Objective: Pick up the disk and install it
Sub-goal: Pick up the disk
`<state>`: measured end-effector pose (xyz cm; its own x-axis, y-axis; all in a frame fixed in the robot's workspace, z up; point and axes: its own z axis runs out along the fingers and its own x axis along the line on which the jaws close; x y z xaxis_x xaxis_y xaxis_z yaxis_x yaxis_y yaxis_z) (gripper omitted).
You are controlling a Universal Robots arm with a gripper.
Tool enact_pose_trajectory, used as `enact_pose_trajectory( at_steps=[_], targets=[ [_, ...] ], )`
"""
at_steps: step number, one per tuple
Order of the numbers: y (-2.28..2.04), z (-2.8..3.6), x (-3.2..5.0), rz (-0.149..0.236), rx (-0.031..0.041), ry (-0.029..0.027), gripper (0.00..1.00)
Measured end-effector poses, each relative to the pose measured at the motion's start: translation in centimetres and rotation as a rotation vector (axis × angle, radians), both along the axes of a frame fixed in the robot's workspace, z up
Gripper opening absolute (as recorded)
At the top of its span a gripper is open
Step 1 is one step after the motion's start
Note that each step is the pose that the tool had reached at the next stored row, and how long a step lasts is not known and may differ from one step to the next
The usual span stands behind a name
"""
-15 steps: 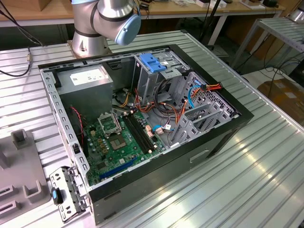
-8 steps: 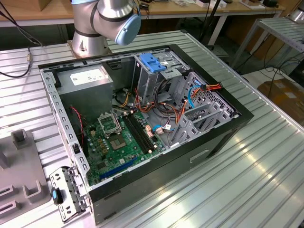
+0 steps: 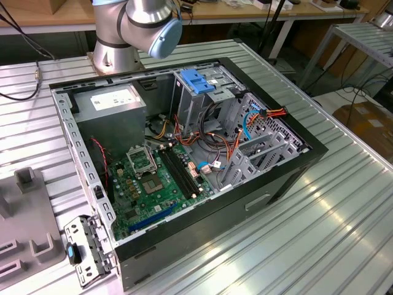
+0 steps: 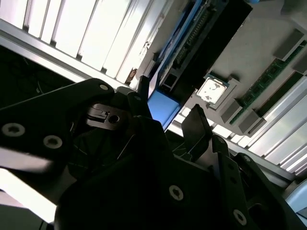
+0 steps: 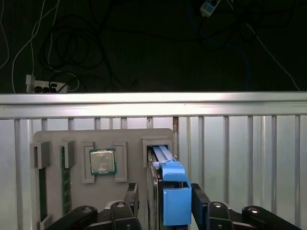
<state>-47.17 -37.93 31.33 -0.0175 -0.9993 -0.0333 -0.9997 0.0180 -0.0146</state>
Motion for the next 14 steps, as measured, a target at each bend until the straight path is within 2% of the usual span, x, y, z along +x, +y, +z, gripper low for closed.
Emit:
enact_pose_trajectory(
  at_steps=[2, 5, 7, 11, 14],
  targets=[
    [0.16, -0.15, 0.01, 0.000, 0.0004, 0.0056, 0.55],
    [0.26, -0.36, 0.02, 0.000, 0.0003, 0.0206, 0.55],
    [0.38, -0.50, 0.03, 0.000, 0.0002, 0.0250, 0.55],
    [0.55, -0.67, 0.06, 0.000, 0.0003, 0.0255, 0.55],
    [0.55, -1.07, 0.06, 0.000, 0.0003, 0.0256, 0.55]
  ],
)
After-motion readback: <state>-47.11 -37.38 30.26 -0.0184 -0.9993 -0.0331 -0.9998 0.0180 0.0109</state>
